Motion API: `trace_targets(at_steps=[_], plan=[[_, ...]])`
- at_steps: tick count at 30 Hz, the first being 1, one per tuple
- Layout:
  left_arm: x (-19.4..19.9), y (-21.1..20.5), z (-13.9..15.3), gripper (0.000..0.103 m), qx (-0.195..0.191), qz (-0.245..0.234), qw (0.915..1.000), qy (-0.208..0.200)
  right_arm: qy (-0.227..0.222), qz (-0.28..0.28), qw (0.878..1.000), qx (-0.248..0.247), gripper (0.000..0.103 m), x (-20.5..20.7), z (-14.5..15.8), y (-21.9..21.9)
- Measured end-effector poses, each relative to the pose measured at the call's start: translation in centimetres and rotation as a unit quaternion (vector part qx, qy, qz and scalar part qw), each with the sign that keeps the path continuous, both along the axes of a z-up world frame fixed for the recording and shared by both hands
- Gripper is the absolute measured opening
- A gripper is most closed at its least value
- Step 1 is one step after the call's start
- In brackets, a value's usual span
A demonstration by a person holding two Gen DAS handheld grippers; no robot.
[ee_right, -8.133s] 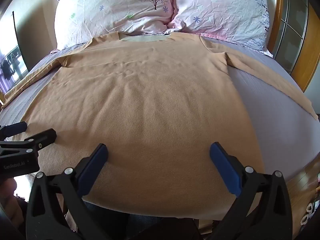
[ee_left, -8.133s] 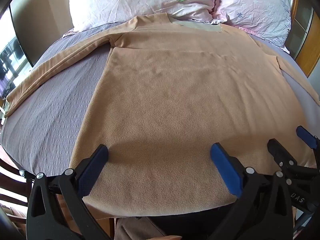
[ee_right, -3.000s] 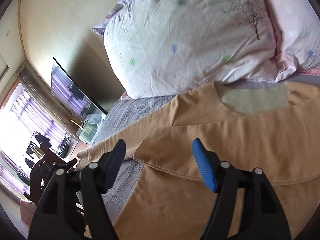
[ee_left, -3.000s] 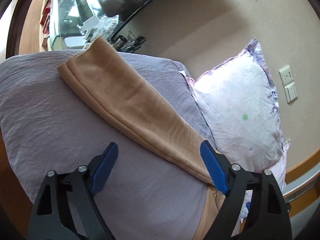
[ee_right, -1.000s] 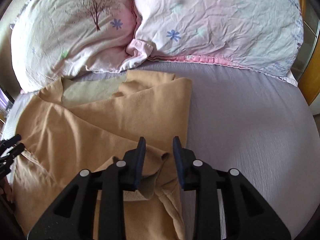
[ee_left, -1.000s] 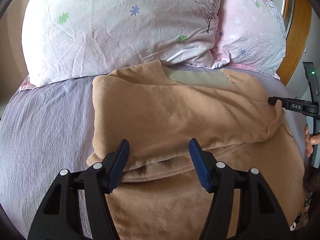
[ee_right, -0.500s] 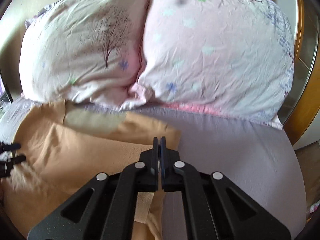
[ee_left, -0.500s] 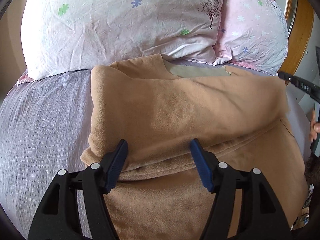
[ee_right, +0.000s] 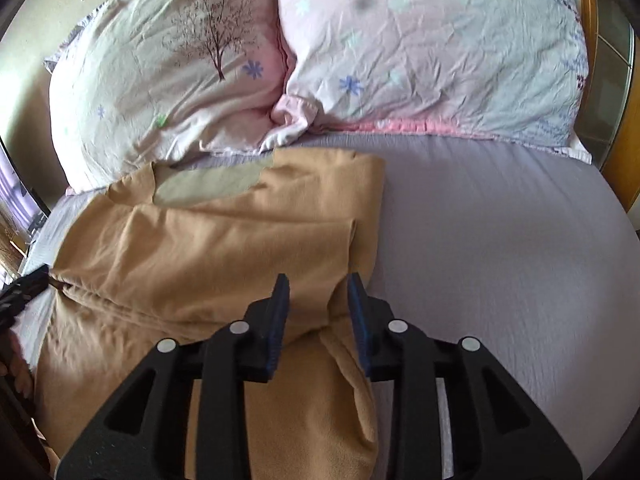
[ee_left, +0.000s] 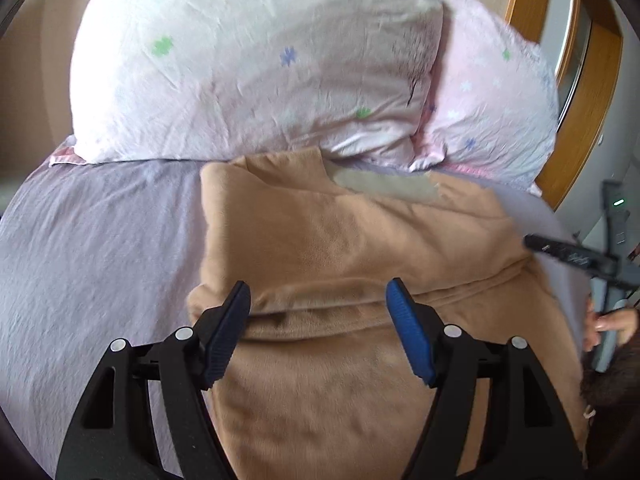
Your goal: Fold small clothes
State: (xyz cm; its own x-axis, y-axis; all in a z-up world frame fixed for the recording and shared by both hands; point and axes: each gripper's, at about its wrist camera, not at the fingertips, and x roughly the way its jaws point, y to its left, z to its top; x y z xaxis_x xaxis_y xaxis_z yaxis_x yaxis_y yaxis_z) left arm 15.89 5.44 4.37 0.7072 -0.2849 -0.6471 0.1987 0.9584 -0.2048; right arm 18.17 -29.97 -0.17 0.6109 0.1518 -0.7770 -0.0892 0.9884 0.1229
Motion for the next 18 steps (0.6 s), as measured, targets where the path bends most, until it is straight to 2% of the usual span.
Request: trace_targets(at_steps=[2,5,7,8,9,11,13,14,16,18], plan=[[-2.9,1.5,1.2,0.088,-0.018,0.005,0.9997,-0.013,0.004,-0.007,1.000,-0.011,0.003,0.0,-0.5,0.1],[-8.1,4.1,2.0,0.090,-0.051,-0.013,0.9984,-0.021,-0.017,-0.032,0.999,0.019,0.005,-1.7,0.7,-1.4],[-11.5,5.4,2.0,0.090,-0.074,-0.033,0.9966,-0.018,-0.041,-0.030,0.997,0.059,0.024,-4.6,1.8,-2.8],[-13.4,6.2,1.7,0.090,-0.090,-0.044,0.9949,-0.014,-0.049,-0.013,0.995,0.087,0.056,-6.0,2.2,-3.3],[-15.4,7.1,1.2,0.090,-0.114,-0.056,0.9918,-0.007,-0.059,0.012,0.991,0.121,0.075,-8.1,2.5,-3.8],[-18.3,8.5,-0.1,0.090,-0.157,-0.070,0.9851,0.007,-0.073,0.080,0.976,0.187,0.078,-13.0,2.7,-4.6],[-20.9,9.4,-1.5,0.090,-0.179,-0.073,0.9810,0.016,-0.060,0.128,0.962,0.234,0.080,-17.4,2.0,-5.4],[-22.1,9.7,-2.6,0.090,-0.188,-0.072,0.9792,0.026,-0.048,0.150,0.956,0.250,0.084,-20.0,1.3,-6.1],[-23.2,9.9,-4.7,0.090,-0.206,-0.070,0.9748,0.049,-0.021,0.164,0.953,0.253,0.087,-23.6,-0.1,-7.0],[-23.2,9.8,-6.6,0.089,-0.217,-0.070,0.9704,0.079,0.022,0.148,0.956,0.252,0.087,-26.2,-1.9,-8.3]])
